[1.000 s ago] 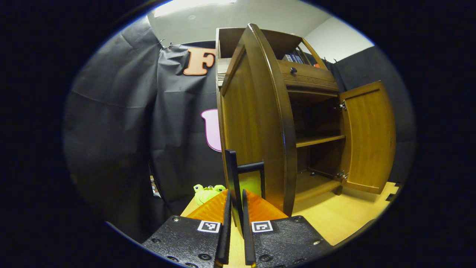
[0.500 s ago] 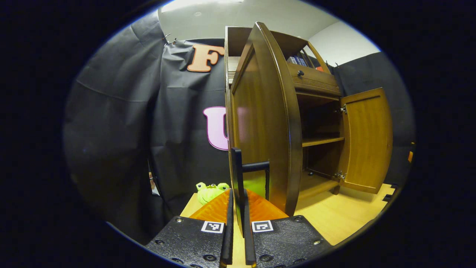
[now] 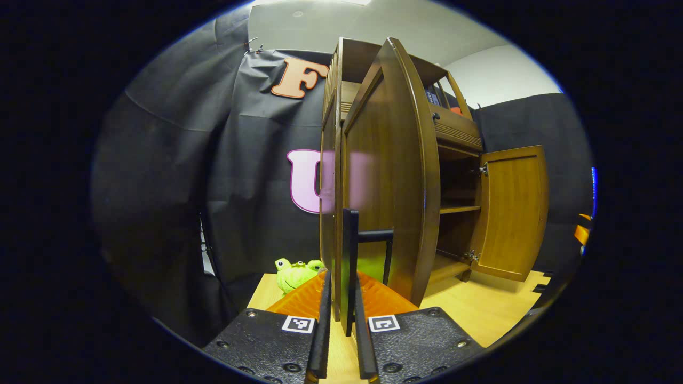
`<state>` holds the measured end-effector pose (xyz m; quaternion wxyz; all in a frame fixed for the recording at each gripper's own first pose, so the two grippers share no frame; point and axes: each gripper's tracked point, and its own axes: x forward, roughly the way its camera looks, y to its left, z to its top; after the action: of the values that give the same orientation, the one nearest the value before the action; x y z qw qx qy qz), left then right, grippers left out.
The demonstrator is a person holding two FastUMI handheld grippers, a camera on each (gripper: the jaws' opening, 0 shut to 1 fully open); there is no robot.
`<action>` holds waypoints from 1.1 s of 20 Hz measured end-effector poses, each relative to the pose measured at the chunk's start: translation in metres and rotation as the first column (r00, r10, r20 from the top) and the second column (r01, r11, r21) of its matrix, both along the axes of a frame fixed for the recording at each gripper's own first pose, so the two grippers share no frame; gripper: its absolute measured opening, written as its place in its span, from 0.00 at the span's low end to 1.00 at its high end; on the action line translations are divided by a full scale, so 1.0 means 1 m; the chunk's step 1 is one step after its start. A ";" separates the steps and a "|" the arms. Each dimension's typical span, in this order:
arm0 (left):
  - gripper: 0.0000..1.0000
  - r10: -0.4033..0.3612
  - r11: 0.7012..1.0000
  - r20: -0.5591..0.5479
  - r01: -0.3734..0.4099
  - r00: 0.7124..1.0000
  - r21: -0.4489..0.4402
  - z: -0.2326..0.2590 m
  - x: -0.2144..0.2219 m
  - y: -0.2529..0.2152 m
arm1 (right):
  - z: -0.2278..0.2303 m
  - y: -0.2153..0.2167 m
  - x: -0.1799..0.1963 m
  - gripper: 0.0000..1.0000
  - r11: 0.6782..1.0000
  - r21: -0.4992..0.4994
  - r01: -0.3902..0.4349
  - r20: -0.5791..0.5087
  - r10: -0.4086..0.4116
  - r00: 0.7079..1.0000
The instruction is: Open the right door of the double-door shoe cabinet with the right hand, and open the left door with the left hand.
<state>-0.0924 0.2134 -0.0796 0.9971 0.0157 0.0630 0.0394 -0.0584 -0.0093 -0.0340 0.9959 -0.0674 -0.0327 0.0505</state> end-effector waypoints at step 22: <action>0.91 0.313 0.949 0.108 -0.308 0.943 -0.062 0.080 -0.074 -0.042 | -0.008 0.021 0.027 0.99 0.995 0.082 -0.058 -0.028 0.060 0.998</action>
<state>-0.1662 0.1710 0.0001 0.9805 -0.0187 0.0072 0.1956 -0.0317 0.0114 -0.0421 0.9963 -0.0251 -0.0214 0.0795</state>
